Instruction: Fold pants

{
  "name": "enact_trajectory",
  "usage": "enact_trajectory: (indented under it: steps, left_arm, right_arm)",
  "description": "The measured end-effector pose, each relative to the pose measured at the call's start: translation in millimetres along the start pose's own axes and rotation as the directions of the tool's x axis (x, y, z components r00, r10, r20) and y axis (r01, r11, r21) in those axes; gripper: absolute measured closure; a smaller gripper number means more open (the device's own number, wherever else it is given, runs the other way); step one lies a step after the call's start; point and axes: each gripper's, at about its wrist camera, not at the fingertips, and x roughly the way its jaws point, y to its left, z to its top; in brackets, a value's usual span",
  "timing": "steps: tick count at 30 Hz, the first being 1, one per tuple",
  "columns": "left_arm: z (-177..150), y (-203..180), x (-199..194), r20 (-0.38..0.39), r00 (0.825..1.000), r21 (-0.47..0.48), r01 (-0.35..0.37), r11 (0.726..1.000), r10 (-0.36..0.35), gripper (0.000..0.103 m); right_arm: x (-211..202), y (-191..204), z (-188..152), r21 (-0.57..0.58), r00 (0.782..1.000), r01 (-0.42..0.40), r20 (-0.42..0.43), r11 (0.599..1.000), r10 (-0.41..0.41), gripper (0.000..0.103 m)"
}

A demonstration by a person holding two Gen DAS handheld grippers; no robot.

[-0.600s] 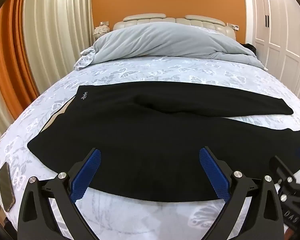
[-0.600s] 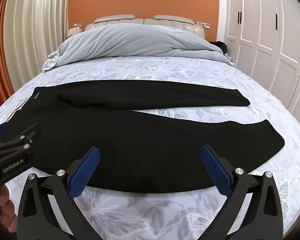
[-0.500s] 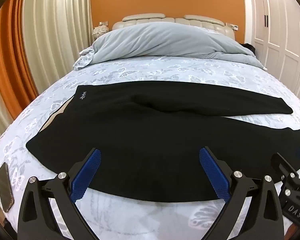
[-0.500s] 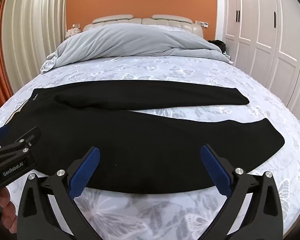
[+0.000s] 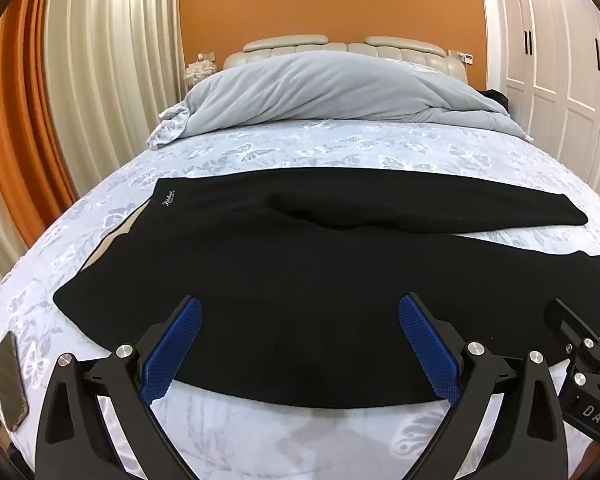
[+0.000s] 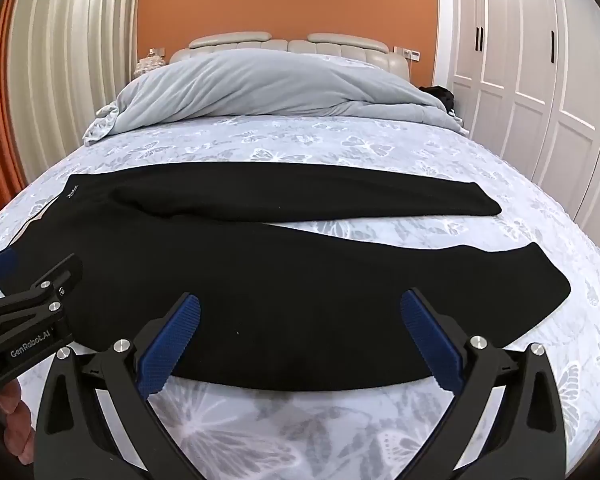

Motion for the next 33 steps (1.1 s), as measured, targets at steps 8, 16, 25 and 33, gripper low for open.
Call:
enact_trajectory:
  steps: [8,16,25,33]
  left_arm:
    - [-4.8,3.4,0.1,0.005,1.0,0.006,-0.009,1.0,0.009,0.006]
    - [-4.8,6.5,-0.7,0.001,1.0,-0.006,-0.011,1.0,0.011,0.006]
    - [-5.5,8.9,-0.4,0.003,1.0,-0.007,-0.014,1.0,0.014,0.006]
    - [-6.2,9.7,-0.8,0.003,1.0,-0.005,-0.012,1.0,0.012,0.006]
  right_arm:
    - [2.9,4.7,-2.5,-0.029,1.0,0.016,0.0,0.999,-0.016,0.005]
    - [6.0,0.9,-2.6,0.0,1.0,0.014,-0.017,1.0,-0.014,0.005]
    - [6.8,-0.7,-2.8,0.001,1.0,0.015,-0.019,1.0,-0.015,0.005]
    - [7.3,-0.1,-2.8,0.002,1.0,0.017,-0.017,1.0,-0.017,0.005]
